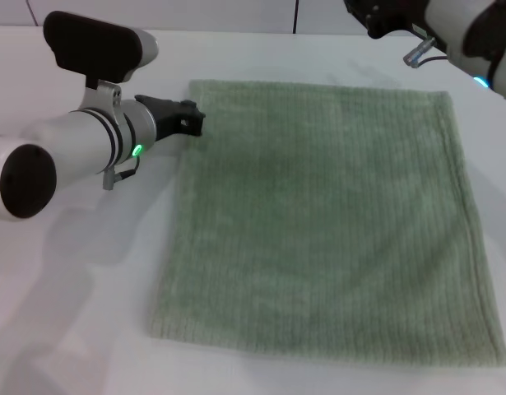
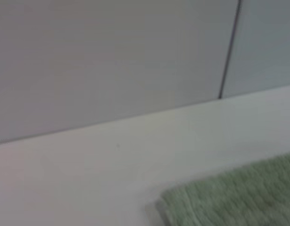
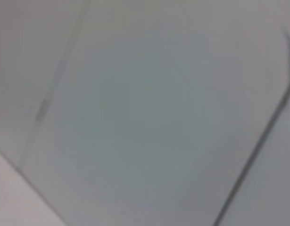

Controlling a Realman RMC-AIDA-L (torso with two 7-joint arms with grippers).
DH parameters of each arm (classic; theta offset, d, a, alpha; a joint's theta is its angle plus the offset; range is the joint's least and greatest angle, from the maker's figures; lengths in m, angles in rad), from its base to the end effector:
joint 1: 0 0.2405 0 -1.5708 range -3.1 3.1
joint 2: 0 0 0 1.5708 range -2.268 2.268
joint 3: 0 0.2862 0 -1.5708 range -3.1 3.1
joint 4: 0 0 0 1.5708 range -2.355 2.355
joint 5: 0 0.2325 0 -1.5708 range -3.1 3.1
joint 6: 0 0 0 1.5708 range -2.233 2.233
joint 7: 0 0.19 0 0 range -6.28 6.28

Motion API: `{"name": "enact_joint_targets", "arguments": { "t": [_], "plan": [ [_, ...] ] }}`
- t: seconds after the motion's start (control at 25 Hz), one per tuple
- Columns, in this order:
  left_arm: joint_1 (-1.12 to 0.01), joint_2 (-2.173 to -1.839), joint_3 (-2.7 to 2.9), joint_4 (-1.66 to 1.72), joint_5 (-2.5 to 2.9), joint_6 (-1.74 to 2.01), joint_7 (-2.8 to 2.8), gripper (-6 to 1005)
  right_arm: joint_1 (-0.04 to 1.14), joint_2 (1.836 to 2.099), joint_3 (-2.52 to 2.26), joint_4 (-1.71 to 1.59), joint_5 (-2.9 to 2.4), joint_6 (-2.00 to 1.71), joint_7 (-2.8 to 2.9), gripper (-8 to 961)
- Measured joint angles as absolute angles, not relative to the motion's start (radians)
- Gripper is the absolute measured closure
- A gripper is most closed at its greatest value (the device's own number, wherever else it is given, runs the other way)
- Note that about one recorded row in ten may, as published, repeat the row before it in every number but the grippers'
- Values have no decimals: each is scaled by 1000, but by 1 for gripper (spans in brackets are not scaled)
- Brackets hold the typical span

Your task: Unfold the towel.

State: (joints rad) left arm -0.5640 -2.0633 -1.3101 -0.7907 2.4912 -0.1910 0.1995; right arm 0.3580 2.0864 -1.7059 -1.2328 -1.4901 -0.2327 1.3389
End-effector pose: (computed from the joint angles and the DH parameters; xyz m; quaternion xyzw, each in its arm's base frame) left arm -0.2704 0.4818 -0.1255 -0.8225 -0.3582 -0.0690 0.4364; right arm 0.1637 0.4728 -0.0511 -0.8524 0.0439 0.1570 0.4969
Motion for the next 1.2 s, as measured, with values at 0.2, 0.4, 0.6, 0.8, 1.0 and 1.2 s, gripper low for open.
{"name": "enact_joint_targets", "arguments": {
  "t": [0.2, 0.4, 0.6, 0.8, 1.0, 1.2],
  "plan": [
    [-511, -2065, -1303, -798, 2490, -54, 199, 1000, 379, 2085, -1751, -1202, -1452, -69, 1362, 498],
    [-455, -2066, -1278, -796, 2485, 135, 190, 1000, 380, 2085, -1804, -1212, -1460, 79, 1405, 499],
    [-416, -2065, -1227, -768, 2486, 329, 149, 1000, 389, 2086, -1907, -1222, -1524, 273, 1481, 499],
    [-408, -2061, -1168, -655, 2494, 577, -10, 1000, 390, 2090, -2114, -1148, -1784, 686, 1765, 499],
    [-412, -2060, -1159, -507, 2579, 819, -235, 1000, 398, 2091, -2205, -1019, -1871, 923, 1979, 499],
    [-448, -2060, -1165, -326, 2639, 1064, -404, 1000, 400, 2089, -2256, -855, -1929, 1121, 2290, 499]
  ]
}}
